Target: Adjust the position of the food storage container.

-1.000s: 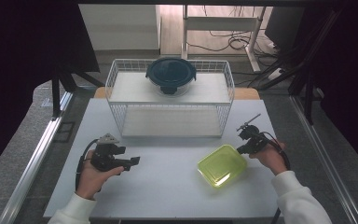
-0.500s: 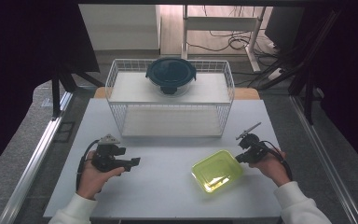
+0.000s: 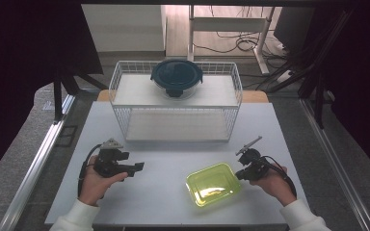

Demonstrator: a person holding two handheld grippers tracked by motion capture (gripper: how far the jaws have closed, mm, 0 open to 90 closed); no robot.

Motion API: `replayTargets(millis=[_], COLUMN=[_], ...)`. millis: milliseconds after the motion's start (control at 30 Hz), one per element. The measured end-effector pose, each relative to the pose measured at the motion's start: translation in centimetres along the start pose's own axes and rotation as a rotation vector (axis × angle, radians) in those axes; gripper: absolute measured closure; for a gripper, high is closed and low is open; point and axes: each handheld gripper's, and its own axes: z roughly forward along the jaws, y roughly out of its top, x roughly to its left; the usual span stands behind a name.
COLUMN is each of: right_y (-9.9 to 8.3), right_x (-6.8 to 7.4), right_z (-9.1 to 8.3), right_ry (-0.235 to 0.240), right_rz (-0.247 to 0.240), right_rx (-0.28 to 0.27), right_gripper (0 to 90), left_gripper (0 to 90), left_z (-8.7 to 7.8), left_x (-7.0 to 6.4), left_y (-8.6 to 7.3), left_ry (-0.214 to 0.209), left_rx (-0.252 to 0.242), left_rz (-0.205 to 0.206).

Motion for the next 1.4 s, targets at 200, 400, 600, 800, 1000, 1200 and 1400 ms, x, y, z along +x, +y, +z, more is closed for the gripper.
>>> replayTargets(millis=[200, 400, 600, 800, 1000, 1200, 1400], right_y=[-1.6, -3.0, -2.4, -1.6, -0.4, 0.6, 0.9], right_x=[0.0, 2.7, 7.9, 10.8, 12.3, 12.9, 13.0], right_z=[-2.0, -4.4, -4.0, -1.1, 0.5, 1.3, 1.6], right_ry=[-0.054, -0.004, 0.113, 0.174, 0.166, 0.144, 0.129], right_rz=[-0.004, -0.102, -0.261, -0.367, -0.406, -0.406, -0.406], right_rx=[-0.066, -0.139, -0.103, -0.036, -0.042, -0.058, -0.080], right_gripper=[88.8, 88.8, 88.8, 88.8, 88.8, 88.8, 88.8], left_gripper=[23.9, 24.0, 24.0, 24.1, 24.2, 24.4, 24.4], left_z=[0.0, 0.2, 0.5, 0.3, 0.3, 0.2, 0.2], left_x=[0.1, 0.0, -0.2, 0.1, 0.3, 0.2, 0.0], left_y=[-0.1, -0.1, 0.0, -0.1, -0.2, -0.1, -0.1], left_ry=[0.004, 0.003, 0.000, 0.007, 0.013, -0.038, -0.022], left_rx=[0.000, 0.005, 0.009, 0.006, 0.009, -0.012, -0.014], left_rz=[-0.002, 0.000, 0.004, -0.005, -0.013, -0.036, -0.027])
